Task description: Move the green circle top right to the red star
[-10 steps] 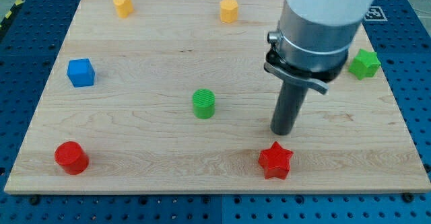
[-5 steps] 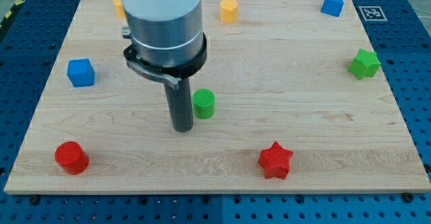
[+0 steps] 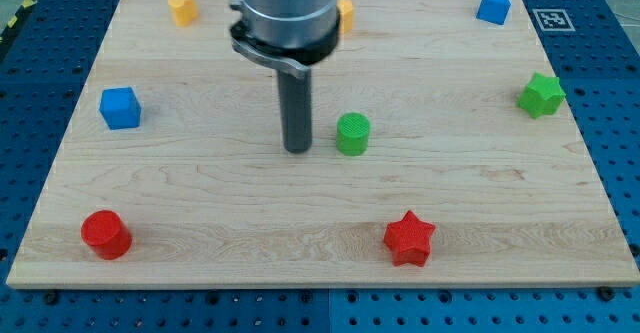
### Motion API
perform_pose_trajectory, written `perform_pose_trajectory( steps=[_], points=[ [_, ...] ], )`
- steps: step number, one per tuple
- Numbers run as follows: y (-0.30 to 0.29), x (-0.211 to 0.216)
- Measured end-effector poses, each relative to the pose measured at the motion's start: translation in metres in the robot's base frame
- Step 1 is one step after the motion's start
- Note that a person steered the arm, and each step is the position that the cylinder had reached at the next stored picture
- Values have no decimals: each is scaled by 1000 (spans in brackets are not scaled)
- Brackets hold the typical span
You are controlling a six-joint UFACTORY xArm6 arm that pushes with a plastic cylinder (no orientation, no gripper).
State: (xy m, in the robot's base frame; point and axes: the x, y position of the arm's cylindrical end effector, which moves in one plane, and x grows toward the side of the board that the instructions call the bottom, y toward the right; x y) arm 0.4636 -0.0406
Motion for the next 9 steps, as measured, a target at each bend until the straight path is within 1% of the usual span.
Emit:
perform_pose_trajectory(
  steps=[1, 2, 4, 5, 6, 7, 8, 9],
  points=[
    [18, -7],
    [48, -5],
    [78, -7],
    [79, -26],
    [99, -21],
    [104, -11],
    [102, -10],
    [90, -11]
  ],
)
